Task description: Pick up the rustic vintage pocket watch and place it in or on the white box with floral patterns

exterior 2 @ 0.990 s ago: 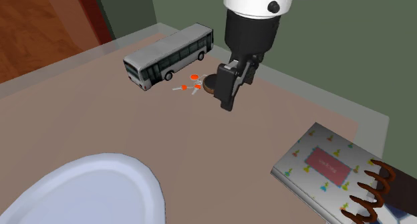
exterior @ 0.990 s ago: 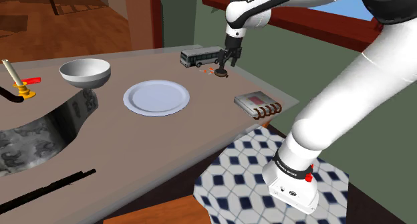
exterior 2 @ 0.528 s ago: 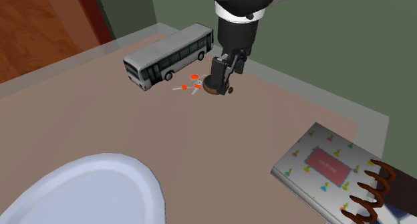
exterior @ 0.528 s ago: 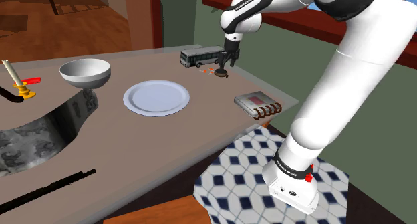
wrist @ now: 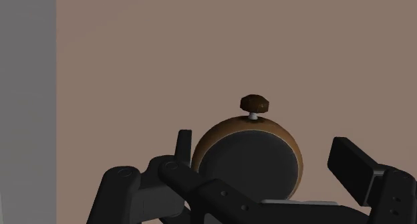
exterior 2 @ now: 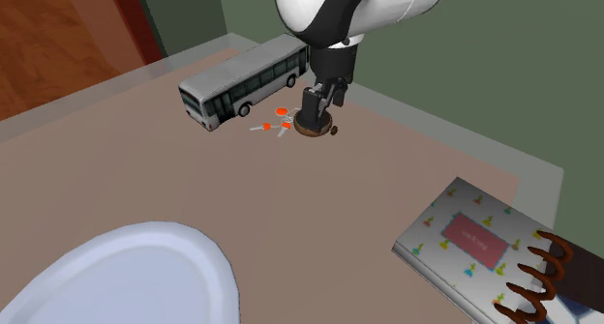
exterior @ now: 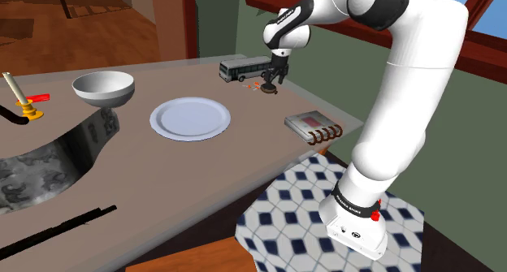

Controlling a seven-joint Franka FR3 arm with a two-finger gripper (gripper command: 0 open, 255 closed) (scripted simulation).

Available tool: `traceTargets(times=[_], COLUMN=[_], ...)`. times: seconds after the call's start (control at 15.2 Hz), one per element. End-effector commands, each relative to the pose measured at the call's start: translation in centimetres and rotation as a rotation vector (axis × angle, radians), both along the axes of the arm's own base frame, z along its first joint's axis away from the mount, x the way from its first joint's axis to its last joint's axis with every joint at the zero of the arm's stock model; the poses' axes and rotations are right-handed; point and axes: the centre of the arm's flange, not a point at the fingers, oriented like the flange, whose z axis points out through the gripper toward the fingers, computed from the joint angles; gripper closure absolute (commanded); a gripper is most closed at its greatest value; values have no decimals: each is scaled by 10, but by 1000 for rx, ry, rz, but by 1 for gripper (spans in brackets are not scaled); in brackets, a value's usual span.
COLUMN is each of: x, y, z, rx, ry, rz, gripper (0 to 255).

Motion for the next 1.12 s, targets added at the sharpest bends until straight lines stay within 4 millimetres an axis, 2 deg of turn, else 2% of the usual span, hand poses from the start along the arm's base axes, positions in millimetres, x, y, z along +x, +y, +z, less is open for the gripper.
traceTargets(times=[0.0,0.2,0.73,0.79,1.06], x=[2,2,2,2,2], y=[-2,-2,-2,-2,-2], z=[-11,-25,-25,-25,-25], rx=[0,0,0,0,0], ry=[0,0,0,0,0], rz=[0,0,0,0,0], gripper=[0,0,0,255,255])
